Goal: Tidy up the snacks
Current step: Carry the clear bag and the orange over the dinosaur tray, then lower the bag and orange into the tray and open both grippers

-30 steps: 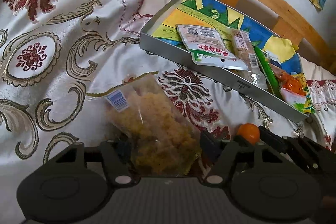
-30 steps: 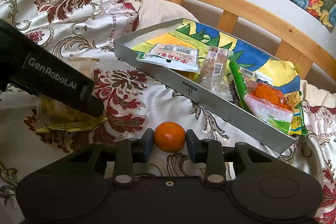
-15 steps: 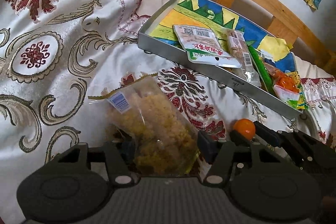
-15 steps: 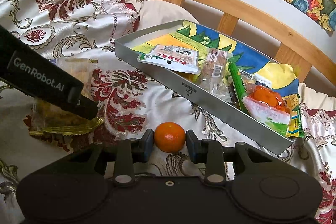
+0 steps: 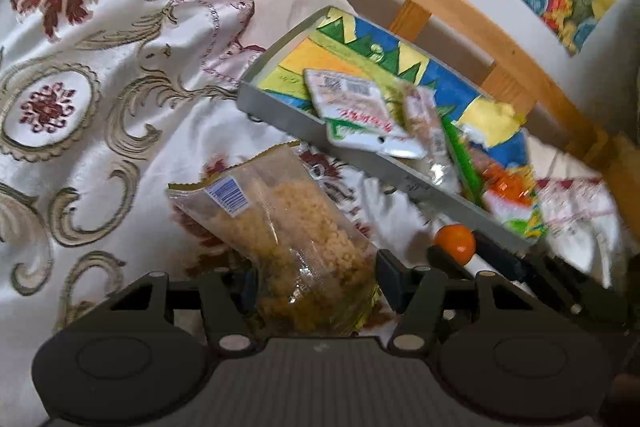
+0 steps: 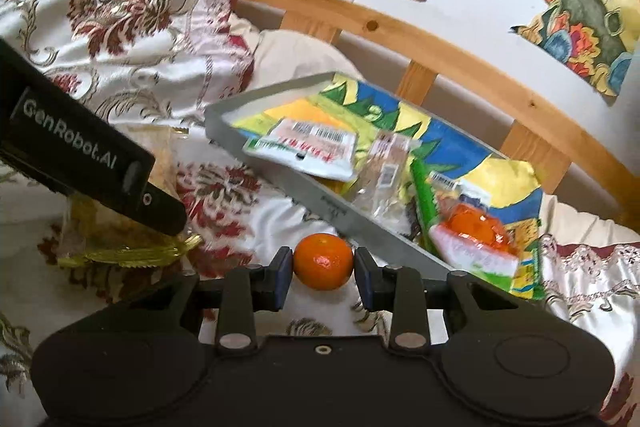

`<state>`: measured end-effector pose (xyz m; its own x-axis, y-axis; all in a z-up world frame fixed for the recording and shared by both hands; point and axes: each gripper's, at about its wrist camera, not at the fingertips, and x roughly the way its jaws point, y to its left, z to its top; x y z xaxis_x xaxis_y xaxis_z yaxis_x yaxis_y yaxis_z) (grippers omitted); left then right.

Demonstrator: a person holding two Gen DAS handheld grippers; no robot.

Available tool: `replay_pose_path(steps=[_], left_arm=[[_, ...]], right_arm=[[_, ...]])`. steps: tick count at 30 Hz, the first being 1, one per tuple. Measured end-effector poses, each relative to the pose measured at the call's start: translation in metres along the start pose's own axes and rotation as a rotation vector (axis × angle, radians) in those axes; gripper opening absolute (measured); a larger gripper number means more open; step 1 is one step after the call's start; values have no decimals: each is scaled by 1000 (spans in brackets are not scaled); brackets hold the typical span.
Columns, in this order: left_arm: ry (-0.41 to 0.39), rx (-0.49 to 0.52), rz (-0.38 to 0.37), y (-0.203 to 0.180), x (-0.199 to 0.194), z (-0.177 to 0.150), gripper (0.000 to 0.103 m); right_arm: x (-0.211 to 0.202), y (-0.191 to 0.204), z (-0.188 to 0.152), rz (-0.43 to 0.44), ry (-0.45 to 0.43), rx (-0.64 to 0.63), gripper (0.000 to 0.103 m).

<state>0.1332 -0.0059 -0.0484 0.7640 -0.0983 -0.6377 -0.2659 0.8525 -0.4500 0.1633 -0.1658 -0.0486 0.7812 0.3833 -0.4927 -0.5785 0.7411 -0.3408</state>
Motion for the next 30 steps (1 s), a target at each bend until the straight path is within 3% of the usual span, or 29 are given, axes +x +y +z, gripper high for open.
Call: replay_pose_path(steps=[6, 11, 16, 22, 30], left_arm=[[-74, -6, -21, -11, -2, 21, 63], [-86, -36, -64, -21, 8, 49, 63], [-102, 24, -52, -44, 33, 79, 63], [-76, 56, -37, -65, 73, 104, 63], [-55, 77, 10, -74, 107, 109, 63]], right_arm=[[1, -12, 6, -34, -47, 22, 35], [10, -33, 14, -82, -93, 58, 35], [23, -52, 19, -93, -92, 105, 36], [38, -62, 22, -83, -90, 125, 36], [51, -65, 20, -65, -50, 137, 36]])
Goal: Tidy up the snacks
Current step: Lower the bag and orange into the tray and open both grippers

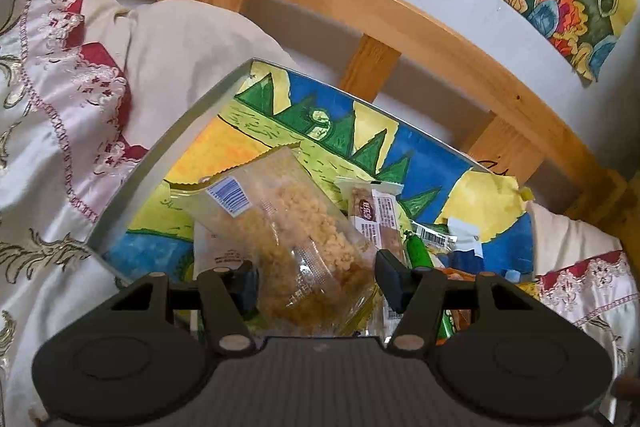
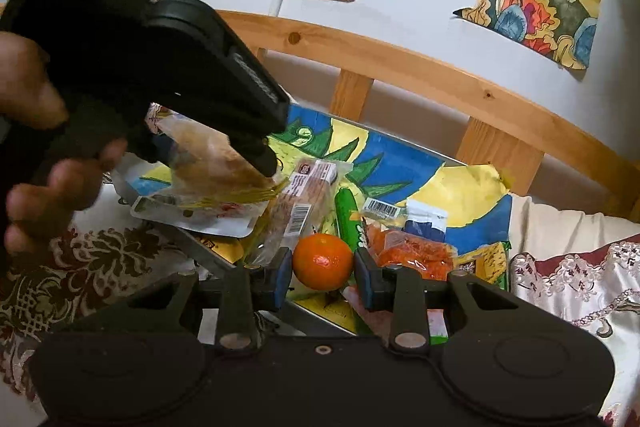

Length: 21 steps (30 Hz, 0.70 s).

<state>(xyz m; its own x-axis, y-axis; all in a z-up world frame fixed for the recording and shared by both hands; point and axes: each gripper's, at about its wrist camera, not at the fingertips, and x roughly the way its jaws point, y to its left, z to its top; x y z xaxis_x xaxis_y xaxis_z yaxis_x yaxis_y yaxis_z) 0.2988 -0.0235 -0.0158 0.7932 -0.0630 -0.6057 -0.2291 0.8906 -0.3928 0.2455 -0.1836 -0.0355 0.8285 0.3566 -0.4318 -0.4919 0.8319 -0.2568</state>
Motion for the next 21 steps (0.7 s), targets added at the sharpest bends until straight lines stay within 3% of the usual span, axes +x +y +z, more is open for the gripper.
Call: replay_pose_path(steps=[5, 21], left_arm=[[21, 30, 34, -4, 13, -3, 65], [2, 32, 39, -4, 14, -6, 69]], right_arm=[[2, 0, -1, 6, 10, 6, 35], [3, -1, -3, 3, 13, 16, 39]])
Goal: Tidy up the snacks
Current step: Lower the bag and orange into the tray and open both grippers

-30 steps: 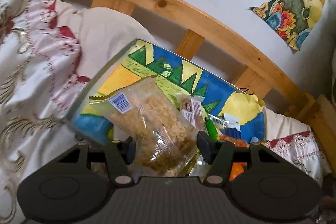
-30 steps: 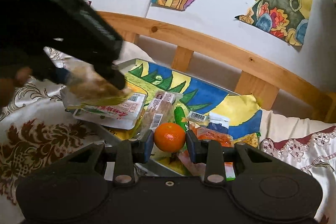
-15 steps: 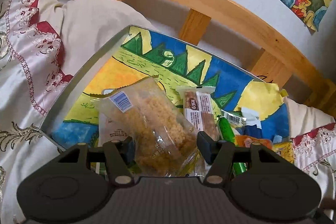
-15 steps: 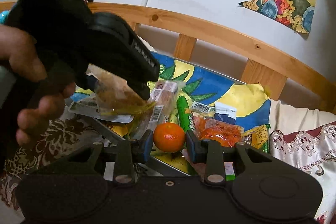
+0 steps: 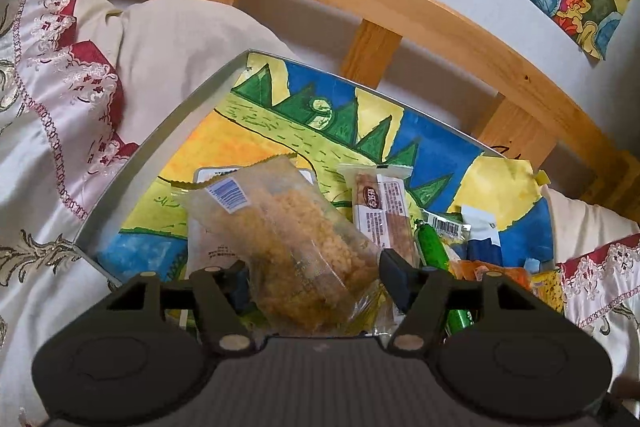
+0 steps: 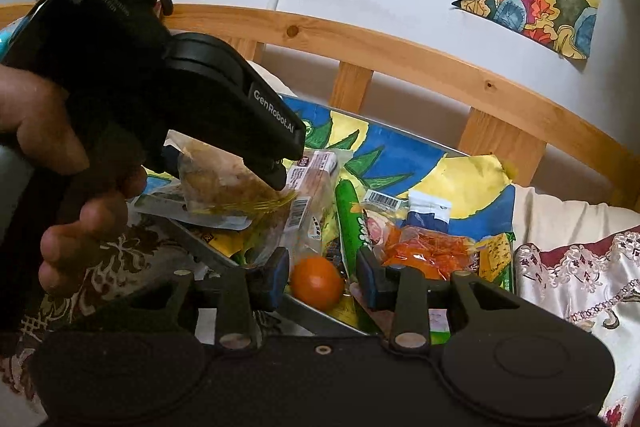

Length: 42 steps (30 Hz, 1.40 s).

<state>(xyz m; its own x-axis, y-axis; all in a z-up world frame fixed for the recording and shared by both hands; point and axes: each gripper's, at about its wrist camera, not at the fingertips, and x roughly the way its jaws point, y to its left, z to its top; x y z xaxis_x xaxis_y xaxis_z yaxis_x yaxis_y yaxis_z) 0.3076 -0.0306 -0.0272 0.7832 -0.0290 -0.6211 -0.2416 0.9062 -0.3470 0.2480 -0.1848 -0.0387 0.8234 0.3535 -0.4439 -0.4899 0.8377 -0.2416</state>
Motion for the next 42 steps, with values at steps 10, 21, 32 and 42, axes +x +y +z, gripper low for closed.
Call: replay_pose_path(steps=[10, 21, 32, 42], left_arm=[[3, -18, 8, 3, -1, 0, 81], [-10, -49, 29, 5, -10, 2, 92], [-48, -20, 29, 1, -28, 5, 102], [-96, -14, 29, 15, -75, -1, 102]], right_arm=[[-1, 1, -1, -4, -6, -3, 48], [-6, 4, 0, -18, -34, -21, 75], [-16, 3, 4, -94, -88, -24, 96], [-54, -6, 14, -161, -148, 3, 102]])
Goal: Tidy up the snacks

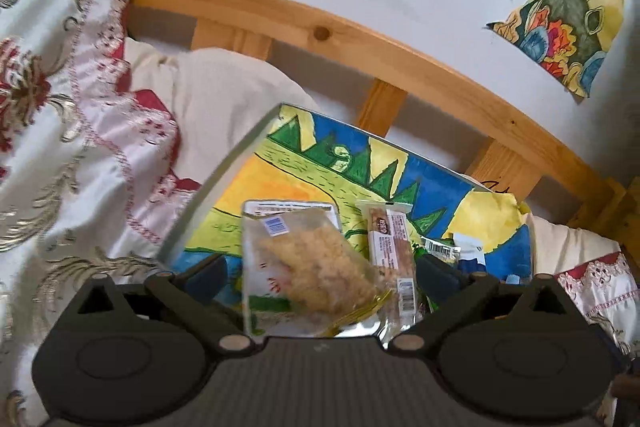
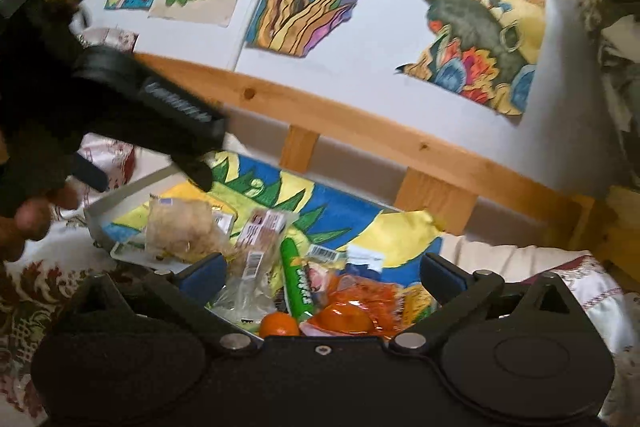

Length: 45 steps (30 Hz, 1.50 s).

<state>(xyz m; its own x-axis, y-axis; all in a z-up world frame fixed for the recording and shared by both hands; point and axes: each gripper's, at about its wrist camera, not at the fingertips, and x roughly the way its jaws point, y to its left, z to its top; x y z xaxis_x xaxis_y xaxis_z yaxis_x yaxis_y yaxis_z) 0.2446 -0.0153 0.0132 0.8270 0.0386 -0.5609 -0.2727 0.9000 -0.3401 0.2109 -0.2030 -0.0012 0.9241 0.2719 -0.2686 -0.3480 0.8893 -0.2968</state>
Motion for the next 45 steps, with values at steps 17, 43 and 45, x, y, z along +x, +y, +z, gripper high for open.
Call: replay_pose_path(steps=[17, 43, 45], left_arm=[[-108, 107, 52, 25, -113, -35, 102], [-134, 342, 26, 66, -192, -80, 102], [-139, 356, 19, 68, -194, -82, 102]], right_arm=[[-90, 2, 18, -24, -58, 40, 102], [-176, 14, 5, 0, -29, 217, 102], [-179, 15, 3, 3, -18, 223, 102]])
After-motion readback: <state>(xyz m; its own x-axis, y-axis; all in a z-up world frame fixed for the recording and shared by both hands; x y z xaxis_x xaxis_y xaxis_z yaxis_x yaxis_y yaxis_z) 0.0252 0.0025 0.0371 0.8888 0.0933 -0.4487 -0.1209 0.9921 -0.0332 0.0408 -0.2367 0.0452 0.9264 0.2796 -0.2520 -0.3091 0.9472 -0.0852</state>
